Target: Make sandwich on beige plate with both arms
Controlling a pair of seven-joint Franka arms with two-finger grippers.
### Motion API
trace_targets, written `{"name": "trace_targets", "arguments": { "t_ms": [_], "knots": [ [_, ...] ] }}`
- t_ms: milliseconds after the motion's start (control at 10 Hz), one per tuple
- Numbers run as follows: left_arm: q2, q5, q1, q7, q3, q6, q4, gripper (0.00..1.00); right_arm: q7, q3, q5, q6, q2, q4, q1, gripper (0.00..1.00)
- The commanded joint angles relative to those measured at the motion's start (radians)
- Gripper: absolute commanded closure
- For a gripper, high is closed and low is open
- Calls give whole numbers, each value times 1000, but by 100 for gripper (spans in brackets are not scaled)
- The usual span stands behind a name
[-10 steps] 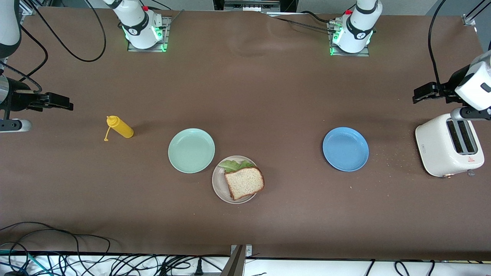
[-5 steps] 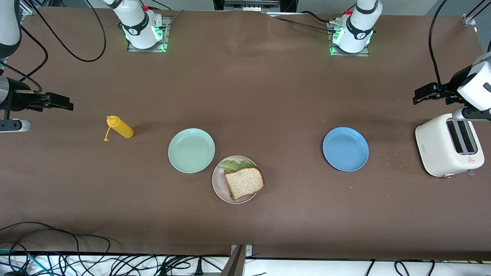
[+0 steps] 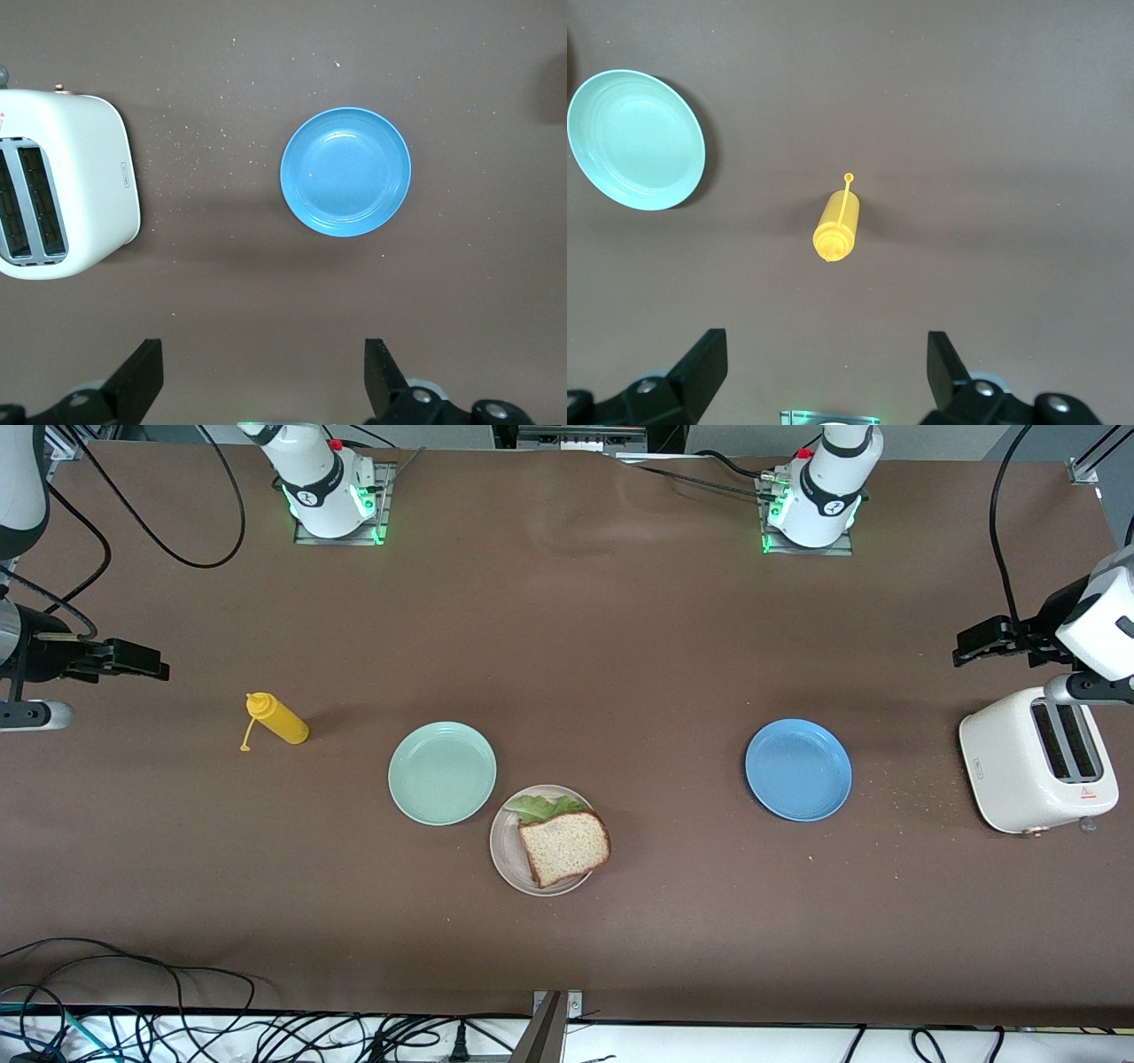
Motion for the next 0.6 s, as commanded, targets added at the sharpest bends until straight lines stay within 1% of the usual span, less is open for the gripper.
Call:
{"name": "trace_targets", "arguments": {
  "t_ms": [0,499],
  "knots": [
    [-1,-20,-6,19,8,6,2,0,-3,1,-3,9,1,7,-8,0],
    [0,-20,-10,19,9,7,3,0,-1,3,-4,9,21,27,-4,0]
  ]
}}
